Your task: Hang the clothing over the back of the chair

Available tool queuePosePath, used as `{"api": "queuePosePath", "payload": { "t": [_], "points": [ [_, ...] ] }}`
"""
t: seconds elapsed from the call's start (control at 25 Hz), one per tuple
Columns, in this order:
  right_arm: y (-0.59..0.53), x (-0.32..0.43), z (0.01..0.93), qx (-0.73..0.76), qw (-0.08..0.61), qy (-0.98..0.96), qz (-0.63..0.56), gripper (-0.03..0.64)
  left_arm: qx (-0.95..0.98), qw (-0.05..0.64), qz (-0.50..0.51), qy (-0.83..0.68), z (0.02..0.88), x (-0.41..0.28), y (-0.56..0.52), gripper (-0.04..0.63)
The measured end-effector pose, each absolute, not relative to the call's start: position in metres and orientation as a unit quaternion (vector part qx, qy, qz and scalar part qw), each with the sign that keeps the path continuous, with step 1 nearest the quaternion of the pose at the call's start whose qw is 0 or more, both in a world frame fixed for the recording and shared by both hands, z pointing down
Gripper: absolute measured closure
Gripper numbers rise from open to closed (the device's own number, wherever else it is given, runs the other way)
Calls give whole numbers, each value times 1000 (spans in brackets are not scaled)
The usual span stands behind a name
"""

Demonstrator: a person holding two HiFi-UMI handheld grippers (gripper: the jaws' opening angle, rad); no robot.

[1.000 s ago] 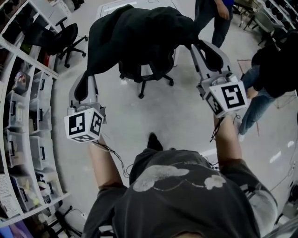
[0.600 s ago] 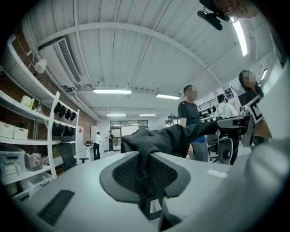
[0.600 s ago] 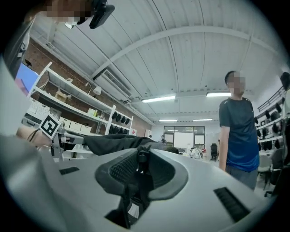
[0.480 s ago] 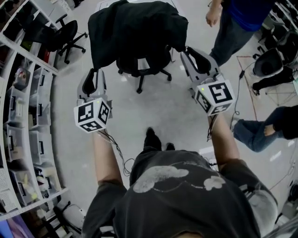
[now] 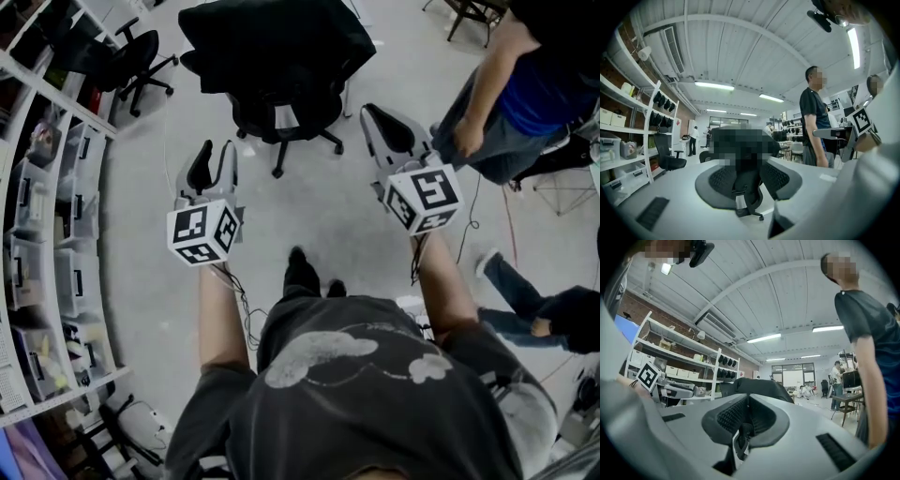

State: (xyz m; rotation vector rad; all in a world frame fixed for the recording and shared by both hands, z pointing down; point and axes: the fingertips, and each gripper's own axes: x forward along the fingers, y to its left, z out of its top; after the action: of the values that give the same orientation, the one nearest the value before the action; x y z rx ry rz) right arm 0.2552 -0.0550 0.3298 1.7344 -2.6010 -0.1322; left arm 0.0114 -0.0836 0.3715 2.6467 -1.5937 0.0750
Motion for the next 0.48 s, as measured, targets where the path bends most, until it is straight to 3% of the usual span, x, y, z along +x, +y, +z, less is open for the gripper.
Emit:
{"api": "queuePosePath", "payload": {
  "t": [0.2, 0.32, 0.48],
  "points": [
    [-44, 252, 330, 546, 3, -837, -36, 624, 860, 18, 24, -510, 366, 20, -69, 479],
    [-39, 250, 336, 545, 13, -838, -31, 624, 863, 13, 26, -505, 366, 26, -62, 592],
    [-33, 249, 345, 545, 26, -838, -26, 625, 874, 17, 28, -485, 369, 37, -50, 595]
  ]
}}
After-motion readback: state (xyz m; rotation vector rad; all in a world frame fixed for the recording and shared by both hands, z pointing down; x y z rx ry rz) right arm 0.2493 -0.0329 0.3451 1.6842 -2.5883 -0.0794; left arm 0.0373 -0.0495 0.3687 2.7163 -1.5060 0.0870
